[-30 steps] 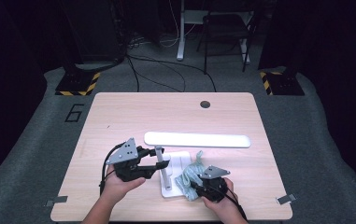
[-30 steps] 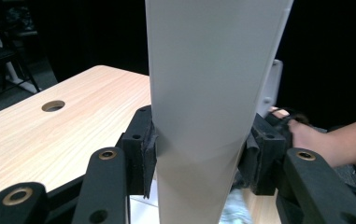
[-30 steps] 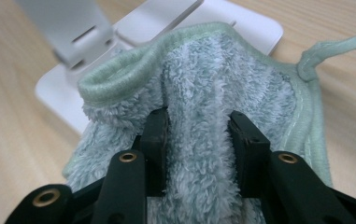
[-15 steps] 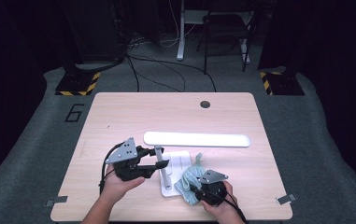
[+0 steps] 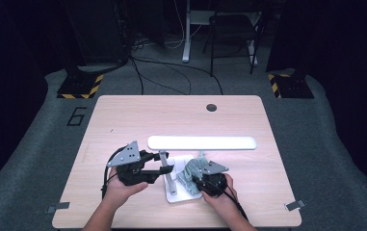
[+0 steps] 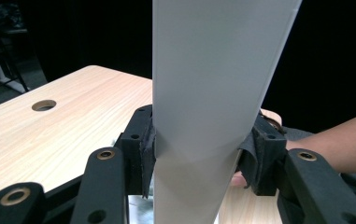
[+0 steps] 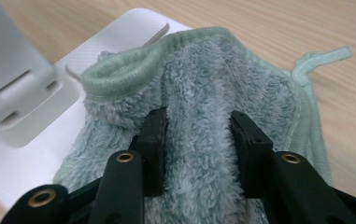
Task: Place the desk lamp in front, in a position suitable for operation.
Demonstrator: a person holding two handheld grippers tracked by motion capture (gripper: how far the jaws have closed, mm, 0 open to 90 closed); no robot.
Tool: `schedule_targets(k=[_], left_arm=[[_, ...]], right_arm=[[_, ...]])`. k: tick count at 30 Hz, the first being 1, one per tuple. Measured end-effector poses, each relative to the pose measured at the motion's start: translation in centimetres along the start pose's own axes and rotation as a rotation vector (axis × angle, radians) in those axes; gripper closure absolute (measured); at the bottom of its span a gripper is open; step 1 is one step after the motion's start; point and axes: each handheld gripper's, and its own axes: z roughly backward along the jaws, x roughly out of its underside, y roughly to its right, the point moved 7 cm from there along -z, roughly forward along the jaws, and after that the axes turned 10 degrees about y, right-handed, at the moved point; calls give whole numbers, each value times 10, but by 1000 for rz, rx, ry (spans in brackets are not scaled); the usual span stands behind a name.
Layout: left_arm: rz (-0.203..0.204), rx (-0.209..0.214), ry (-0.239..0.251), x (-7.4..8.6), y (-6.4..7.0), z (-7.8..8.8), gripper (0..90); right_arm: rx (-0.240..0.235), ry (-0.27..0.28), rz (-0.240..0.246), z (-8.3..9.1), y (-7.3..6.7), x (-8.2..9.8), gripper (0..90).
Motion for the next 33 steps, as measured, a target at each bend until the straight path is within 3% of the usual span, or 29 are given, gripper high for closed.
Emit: schedule_targets(k=[4,9,15,17,20,21,25,29,33], left_arm=[[-11,2,-10,-1,-1,2,522],[-2,19,-9,0,-1,4,523],[-2,8,-5,0,0,2,524],[4,6,-5,1,0,3,524],[2,7,-5,1,0,3,524],[2,6,-6,1,0,3,524],[0,12,-12,1,2,3,524],[-2,18,-10,1,1,2,524],[6,23,-12,1,2,2,524]], right_arm=[[12,7,-23,-2,1,-1,615],[14,5,24,7,-5,3,622],[5,-19,11,19,-14,4,615],[-54,-10,56,21,-26,2,610],[-72,-16,169,24,-44,1,613],[-82,-15,184,26,-49,0,613],[-103,-17,187,31,-59,2,612],[-83,-15,206,31,-60,5,619],[-63,-19,164,20,-54,2,615]])
